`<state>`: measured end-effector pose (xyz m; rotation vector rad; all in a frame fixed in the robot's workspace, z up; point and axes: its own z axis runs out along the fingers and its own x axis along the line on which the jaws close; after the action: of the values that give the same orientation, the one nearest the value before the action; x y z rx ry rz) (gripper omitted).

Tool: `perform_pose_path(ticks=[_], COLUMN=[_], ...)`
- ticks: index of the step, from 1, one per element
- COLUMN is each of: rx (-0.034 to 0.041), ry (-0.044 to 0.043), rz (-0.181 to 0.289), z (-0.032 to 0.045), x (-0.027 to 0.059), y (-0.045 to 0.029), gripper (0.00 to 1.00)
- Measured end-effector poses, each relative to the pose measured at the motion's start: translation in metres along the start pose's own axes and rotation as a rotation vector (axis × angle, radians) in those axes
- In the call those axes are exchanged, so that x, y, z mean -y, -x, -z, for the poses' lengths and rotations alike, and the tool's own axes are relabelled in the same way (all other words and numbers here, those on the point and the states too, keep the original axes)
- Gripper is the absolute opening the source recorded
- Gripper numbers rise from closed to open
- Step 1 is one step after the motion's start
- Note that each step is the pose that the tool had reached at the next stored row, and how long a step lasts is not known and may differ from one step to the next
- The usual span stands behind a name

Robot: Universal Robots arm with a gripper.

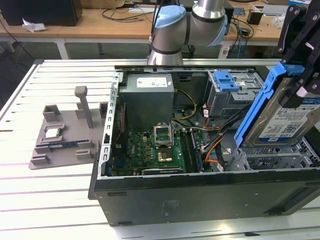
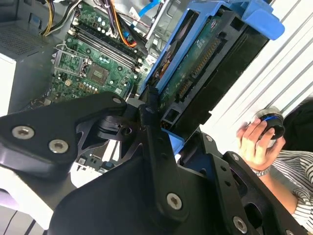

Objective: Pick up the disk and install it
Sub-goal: 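Pick up the disk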

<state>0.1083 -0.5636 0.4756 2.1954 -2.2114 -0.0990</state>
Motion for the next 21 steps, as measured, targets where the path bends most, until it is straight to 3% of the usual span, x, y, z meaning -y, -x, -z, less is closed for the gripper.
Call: perform_pose_path(ticks=[11, 16, 21], rx=[-0.0005, -0.0042, -0.0070], ry=[0.0039, 0.0064, 0.0107], rz=[0.000, 0.000, 0.000], z=[-0.0092, -0.0130, -0.0174], x=[0.0099, 0.0205, 0.0307], y=[0.0008, 0.0124, 0.0156], gripper=[0.37, 0.37, 0.37])
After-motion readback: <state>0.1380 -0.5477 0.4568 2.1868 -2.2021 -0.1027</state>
